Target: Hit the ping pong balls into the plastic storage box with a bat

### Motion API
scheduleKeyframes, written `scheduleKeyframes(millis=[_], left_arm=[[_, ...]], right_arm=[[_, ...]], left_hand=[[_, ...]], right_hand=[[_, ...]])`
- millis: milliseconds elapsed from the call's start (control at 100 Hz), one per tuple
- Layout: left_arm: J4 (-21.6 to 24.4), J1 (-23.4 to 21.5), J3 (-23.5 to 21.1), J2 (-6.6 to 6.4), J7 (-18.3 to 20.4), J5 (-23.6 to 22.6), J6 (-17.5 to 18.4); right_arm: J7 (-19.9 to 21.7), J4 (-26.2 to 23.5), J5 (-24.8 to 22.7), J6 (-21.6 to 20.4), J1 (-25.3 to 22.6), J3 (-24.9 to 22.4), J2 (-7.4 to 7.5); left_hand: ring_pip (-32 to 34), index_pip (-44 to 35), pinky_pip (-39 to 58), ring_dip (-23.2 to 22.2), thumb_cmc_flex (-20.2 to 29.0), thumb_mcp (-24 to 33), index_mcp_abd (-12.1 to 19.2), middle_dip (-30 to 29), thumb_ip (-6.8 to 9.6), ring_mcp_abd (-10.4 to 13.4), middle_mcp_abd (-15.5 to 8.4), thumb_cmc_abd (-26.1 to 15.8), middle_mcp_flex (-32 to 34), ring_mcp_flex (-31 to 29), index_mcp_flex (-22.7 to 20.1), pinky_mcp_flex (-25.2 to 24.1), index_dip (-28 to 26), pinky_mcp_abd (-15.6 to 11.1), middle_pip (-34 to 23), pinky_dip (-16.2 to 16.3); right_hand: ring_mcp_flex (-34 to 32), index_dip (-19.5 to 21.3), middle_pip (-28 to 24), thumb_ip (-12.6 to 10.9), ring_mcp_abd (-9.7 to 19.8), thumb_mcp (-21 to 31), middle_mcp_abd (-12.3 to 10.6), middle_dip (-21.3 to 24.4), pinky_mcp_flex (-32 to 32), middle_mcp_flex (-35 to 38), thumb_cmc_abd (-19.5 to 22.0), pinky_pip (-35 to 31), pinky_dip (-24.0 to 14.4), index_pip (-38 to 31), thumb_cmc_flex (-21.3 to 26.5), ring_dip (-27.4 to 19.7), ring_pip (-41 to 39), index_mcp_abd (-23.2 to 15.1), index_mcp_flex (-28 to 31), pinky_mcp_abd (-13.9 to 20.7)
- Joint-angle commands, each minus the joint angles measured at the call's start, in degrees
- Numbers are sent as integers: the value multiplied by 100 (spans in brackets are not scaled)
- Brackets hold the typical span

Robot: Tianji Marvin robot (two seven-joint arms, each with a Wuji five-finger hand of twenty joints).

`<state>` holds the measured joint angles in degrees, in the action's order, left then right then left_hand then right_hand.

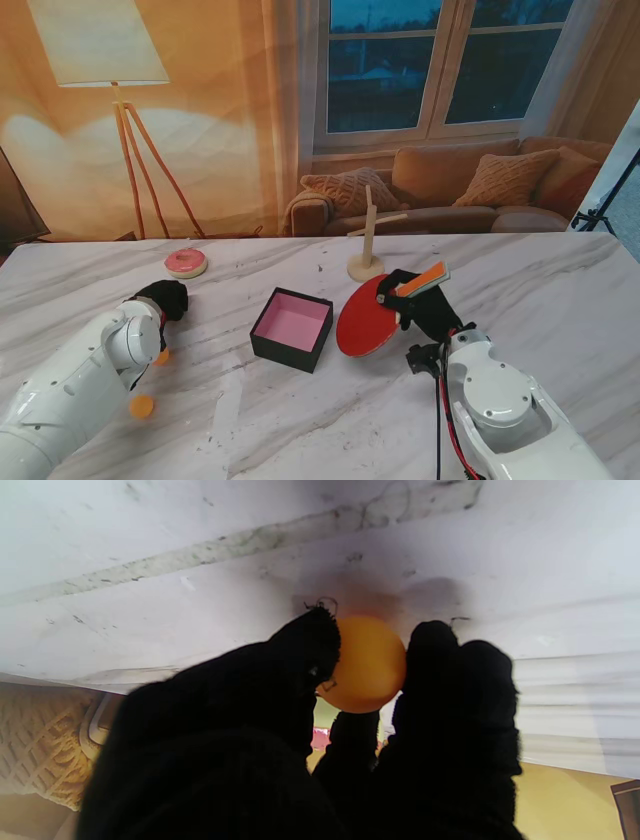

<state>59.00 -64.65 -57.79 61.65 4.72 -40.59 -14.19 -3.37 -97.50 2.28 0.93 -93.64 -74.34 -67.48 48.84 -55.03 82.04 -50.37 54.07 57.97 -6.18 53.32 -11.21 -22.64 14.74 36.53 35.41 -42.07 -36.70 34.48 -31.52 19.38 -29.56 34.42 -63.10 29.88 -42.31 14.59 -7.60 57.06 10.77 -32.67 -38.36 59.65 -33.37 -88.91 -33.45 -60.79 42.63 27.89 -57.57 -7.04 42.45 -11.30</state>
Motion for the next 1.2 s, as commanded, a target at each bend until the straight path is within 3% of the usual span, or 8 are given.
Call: scheduleKeyframes(millis=[0, 250, 640, 1190], left_arm=[[-27, 5, 8, 30, 77, 2, 18], [45, -59, -78, 32, 12, -37, 36], [462, -259, -354, 6, 60, -201, 0], [2013, -536, -846, -59, 685, -409, -55]], right_arm=[[24, 43, 27, 80, 32, 41, -55], [-159, 199, 195, 151, 124, 146, -129], [-248, 188, 244, 163, 124, 179, -156], [-360, 195, 331, 202, 147, 235, -196]], left_hand=[[193, -320, 317, -104, 659, 170, 5, 411, 2, -286, -9, 119, 620, -248, -214, 149, 58, -507, -376, -63], [290, -763, 462, -149, 820, 184, 143, 654, -3, -357, -74, 214, 1170, -393, -511, 235, -32, -420, -334, -15], [354, -906, 591, -223, 816, 262, 147, 676, -5, -366, -38, 266, 1302, -533, -555, 384, -91, -353, -412, 0], [363, -898, 666, -283, 827, 272, 118, 677, -16, -405, -6, 258, 1274, -502, -532, 325, -129, -355, -420, 28]], right_hand=[[157, 233, -343, -156, 307, 298, -640, -179, 73, -31, 834, -117, -92, -242, 649, 62, -9, -117, 357, 277], [243, 351, -328, -153, 340, 233, -714, -216, 173, -83, 877, -45, -113, -251, 661, 75, 31, -166, 347, 316], [244, 385, -328, -163, 369, 198, -728, -222, 185, -80, 894, -24, -147, -245, 659, 98, 30, -195, 371, 336], [281, 423, -306, -164, 396, 167, -790, -227, 233, -80, 895, 3, -181, -248, 655, 116, 56, -261, 430, 355]])
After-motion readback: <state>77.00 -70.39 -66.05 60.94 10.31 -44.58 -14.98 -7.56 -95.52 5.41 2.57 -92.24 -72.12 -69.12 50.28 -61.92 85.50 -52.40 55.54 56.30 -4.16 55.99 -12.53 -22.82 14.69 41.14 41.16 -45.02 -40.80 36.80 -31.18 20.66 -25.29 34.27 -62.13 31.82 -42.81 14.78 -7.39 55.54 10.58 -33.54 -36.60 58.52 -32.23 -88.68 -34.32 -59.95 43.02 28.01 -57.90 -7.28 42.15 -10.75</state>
